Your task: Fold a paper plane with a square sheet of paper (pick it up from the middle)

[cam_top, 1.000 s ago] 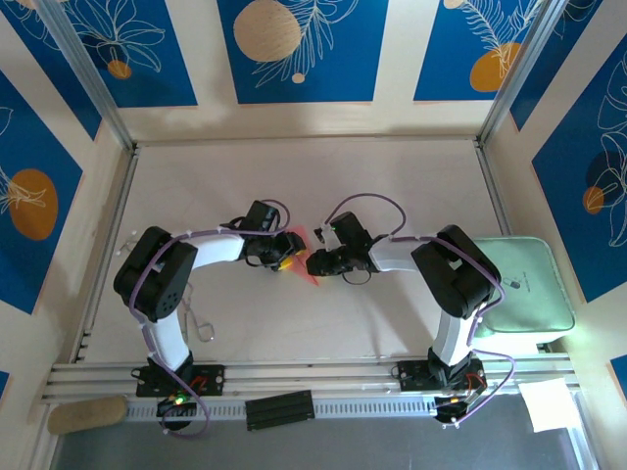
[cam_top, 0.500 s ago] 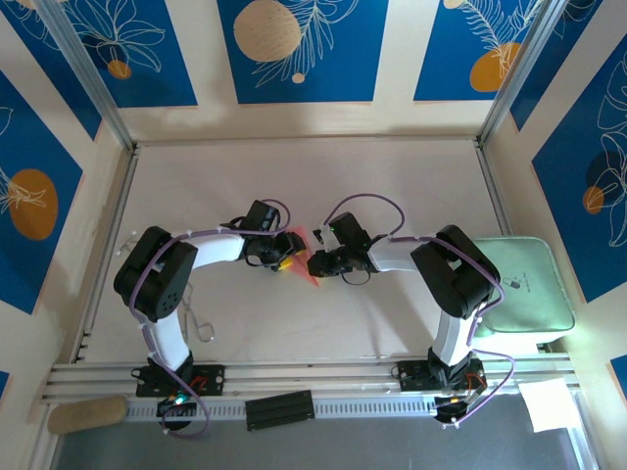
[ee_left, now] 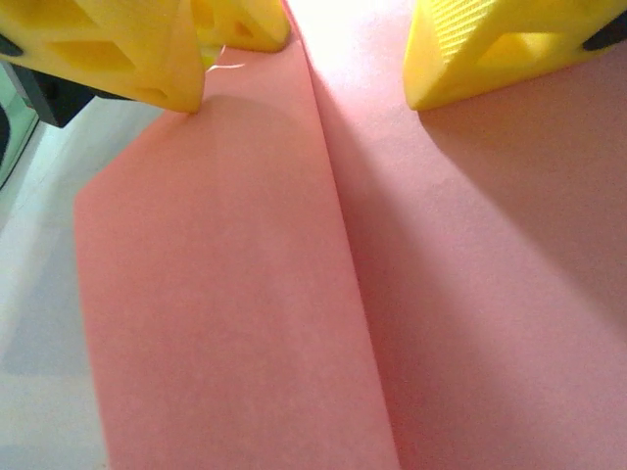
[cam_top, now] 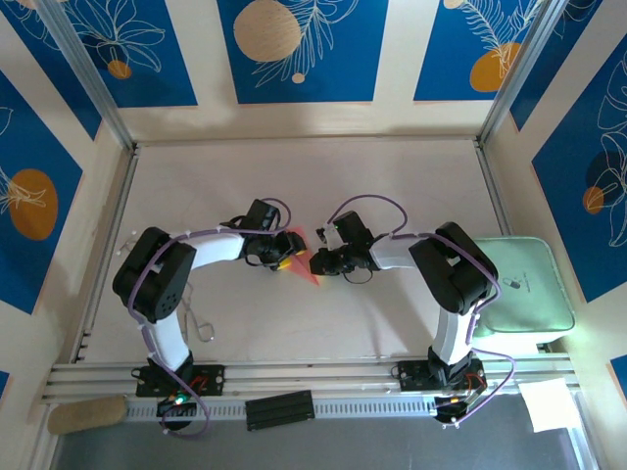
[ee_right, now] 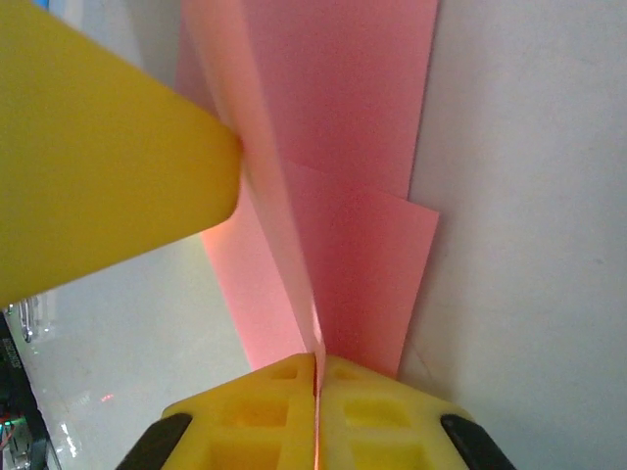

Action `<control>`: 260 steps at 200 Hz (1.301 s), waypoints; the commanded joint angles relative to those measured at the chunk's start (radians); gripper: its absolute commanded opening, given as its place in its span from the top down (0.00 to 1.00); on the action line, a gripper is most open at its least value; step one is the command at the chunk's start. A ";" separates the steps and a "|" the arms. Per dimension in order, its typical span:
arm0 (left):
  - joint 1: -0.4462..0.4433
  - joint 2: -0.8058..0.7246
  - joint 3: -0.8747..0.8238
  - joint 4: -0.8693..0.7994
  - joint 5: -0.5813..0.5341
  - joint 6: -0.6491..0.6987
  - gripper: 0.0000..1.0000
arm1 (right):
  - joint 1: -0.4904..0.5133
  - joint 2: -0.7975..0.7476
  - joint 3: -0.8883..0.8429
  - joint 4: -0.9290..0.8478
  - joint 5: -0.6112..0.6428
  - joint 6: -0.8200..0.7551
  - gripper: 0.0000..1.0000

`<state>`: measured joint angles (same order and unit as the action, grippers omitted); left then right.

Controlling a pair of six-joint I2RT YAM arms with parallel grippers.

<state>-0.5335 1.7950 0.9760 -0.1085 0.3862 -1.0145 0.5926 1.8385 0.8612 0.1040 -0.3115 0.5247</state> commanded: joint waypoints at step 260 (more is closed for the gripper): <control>0.017 0.066 -0.172 0.528 0.153 -0.062 0.84 | -0.097 0.088 -0.030 0.073 -0.207 0.115 0.89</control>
<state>-0.5209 1.8400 0.8074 0.3985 0.5167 -1.0687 0.5049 1.8984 0.8310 0.2256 -0.5259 0.6373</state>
